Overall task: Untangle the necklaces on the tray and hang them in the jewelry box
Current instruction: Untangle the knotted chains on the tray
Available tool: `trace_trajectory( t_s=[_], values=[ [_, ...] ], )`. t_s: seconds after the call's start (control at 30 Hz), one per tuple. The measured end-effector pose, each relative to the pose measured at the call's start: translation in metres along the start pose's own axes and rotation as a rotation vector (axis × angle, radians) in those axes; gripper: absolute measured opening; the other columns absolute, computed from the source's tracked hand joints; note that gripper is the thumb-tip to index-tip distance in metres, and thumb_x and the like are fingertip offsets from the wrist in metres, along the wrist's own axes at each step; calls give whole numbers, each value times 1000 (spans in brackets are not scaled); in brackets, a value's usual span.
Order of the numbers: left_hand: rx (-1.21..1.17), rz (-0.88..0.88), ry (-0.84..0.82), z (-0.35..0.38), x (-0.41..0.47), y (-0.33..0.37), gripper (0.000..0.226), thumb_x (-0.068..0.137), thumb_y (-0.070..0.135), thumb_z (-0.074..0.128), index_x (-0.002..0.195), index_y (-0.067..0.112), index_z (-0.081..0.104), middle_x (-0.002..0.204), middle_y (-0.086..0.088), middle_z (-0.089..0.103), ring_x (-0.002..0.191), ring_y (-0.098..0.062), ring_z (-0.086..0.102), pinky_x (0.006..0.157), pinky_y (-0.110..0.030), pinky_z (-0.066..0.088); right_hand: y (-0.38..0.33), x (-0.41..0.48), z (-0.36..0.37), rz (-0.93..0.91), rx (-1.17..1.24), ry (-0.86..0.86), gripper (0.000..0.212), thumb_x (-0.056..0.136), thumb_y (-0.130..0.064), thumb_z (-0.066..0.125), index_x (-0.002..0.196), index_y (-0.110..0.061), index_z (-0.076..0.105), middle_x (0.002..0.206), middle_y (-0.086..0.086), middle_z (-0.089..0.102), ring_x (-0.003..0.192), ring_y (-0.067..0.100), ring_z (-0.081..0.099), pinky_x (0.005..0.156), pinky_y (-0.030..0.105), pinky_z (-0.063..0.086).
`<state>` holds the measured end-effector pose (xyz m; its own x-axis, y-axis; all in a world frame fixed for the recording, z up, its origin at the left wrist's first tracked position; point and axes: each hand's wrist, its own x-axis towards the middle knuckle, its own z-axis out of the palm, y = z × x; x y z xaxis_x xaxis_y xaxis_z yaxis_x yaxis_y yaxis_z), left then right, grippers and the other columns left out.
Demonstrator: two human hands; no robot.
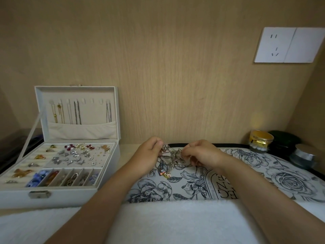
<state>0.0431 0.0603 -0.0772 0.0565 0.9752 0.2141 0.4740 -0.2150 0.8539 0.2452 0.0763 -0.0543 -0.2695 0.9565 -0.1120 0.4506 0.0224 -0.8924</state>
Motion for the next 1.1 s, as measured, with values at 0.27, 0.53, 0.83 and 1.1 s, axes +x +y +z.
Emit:
trace_trajectory(
  t_s=[0.27, 0.53, 0.83, 1.1],
  values=[
    [-9, -37, 89, 10, -1, -6, 29, 106, 27, 40, 82, 22, 56, 89, -9, 67, 81, -24, 61, 82, -40, 49, 0, 6, 5, 60, 476, -101, 19, 94, -17, 41, 77, -13, 48, 78, 9, 62, 67, 22, 54, 65, 33, 44],
    [-250, -83, 47, 16, -5, -4, 26, 105, 23, 44, 93, 8, 61, 88, -2, 69, 85, -19, 63, 80, -31, 47, 3, 8, 13, -43, 441, 4, 19, 101, -19, 55, 83, -12, 55, 83, 10, 64, 81, 24, 60, 85, 41, 49],
    [-824, -197, -31, 12, -6, 1, 21, 105, 16, 42, 87, 10, 51, 63, -2, 58, 58, -18, 54, 62, -29, 48, 1, 2, 15, -145, 514, -194, 27, 89, -3, 67, 76, -15, 46, 77, 6, 72, 68, 17, 67, 70, 33, 57],
    [-230, -86, 178, 17, -7, -3, 22, 104, 24, 44, 86, 19, 56, 78, 0, 60, 71, -15, 53, 69, -29, 42, 0, -1, 12, -43, 538, -138, 17, 90, -14, 68, 106, -10, 70, 87, 8, 75, 72, 12, 66, 58, 26, 51]
  ],
)
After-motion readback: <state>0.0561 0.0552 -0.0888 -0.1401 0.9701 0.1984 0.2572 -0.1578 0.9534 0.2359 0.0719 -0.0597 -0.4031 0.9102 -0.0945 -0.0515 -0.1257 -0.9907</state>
